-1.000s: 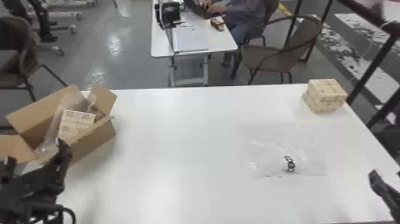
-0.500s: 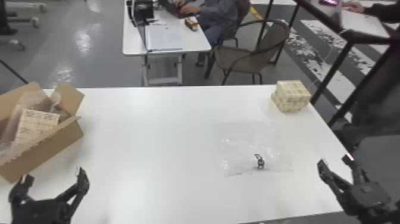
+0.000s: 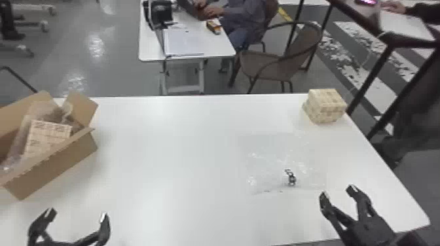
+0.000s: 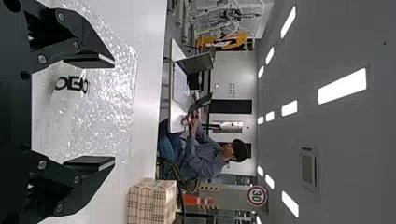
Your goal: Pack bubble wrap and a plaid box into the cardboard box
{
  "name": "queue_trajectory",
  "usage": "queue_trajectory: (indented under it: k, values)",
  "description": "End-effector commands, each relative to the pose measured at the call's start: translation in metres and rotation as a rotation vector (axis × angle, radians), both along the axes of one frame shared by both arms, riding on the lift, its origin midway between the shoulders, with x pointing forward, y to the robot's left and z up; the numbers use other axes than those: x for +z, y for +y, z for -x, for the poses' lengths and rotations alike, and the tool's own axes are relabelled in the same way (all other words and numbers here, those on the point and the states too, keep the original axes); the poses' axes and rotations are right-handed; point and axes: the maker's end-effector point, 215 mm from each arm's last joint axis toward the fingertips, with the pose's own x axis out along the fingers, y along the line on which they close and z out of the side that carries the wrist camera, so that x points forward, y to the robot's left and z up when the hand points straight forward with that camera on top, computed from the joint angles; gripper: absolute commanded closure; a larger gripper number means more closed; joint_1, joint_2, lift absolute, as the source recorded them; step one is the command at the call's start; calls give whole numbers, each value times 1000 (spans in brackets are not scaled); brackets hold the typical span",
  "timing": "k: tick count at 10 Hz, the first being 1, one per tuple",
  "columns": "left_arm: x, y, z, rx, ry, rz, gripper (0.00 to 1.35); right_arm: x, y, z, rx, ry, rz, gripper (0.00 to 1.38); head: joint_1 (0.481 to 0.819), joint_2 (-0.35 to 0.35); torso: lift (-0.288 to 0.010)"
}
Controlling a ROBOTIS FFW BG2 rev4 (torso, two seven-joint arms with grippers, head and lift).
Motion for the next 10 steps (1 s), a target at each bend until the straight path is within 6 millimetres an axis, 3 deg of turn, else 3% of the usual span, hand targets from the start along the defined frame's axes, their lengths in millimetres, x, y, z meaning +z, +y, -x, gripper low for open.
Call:
queue_trajectory:
  k: [1,4,10]
  values:
    - [-1,8,1,1,8,-24,127,-4,21,4,34,5,0,519,695,-61,-95]
    - [-2,9,2,-3,12,-27,127,-13,43,6,58,23,-16,519,695,5,-95]
    - [-4,16,2,8,19,-29,127,-19,46,5,29,33,-55,519,695,40,-95]
